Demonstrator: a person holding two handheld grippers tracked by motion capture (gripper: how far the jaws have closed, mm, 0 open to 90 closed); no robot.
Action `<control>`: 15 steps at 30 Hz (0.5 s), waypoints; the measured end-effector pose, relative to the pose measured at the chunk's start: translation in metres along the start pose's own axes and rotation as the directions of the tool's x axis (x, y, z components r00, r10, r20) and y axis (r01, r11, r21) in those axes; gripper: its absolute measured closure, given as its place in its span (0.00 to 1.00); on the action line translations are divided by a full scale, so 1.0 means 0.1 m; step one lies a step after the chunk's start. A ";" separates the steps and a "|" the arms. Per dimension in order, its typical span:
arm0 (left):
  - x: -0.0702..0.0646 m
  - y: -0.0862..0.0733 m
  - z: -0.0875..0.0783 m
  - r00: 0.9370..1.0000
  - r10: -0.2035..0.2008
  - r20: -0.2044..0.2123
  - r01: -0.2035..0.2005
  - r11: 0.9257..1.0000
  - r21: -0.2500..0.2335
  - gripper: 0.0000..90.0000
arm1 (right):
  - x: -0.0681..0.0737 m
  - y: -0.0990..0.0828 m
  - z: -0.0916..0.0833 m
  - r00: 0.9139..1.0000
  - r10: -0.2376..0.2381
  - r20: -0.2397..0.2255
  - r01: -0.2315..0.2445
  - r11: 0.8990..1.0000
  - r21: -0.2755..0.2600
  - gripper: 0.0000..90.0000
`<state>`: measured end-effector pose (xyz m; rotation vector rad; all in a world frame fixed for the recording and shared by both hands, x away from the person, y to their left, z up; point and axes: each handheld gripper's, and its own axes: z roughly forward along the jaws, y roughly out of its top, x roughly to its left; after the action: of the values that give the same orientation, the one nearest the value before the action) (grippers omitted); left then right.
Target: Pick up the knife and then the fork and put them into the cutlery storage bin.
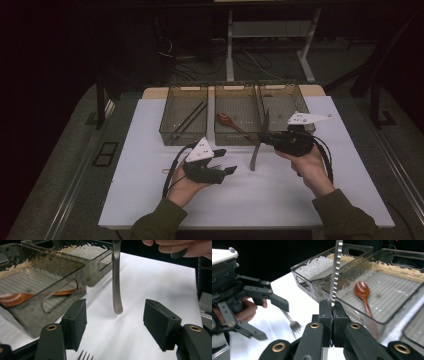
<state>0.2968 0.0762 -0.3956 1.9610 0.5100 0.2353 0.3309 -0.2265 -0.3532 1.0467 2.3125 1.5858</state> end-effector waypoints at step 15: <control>0.10 -0.31 -0.42 1.000 -0.021 -0.019 0.021 1.000 -0.006 0.15 | -0.19 0.10 -0.26 0.998 -0.009 0.063 0.007 0.999 0.038 0.97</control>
<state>0.2823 0.1259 -0.4056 1.9483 0.5411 0.2420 0.3372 -0.2564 -0.3386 1.0782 2.3110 1.4896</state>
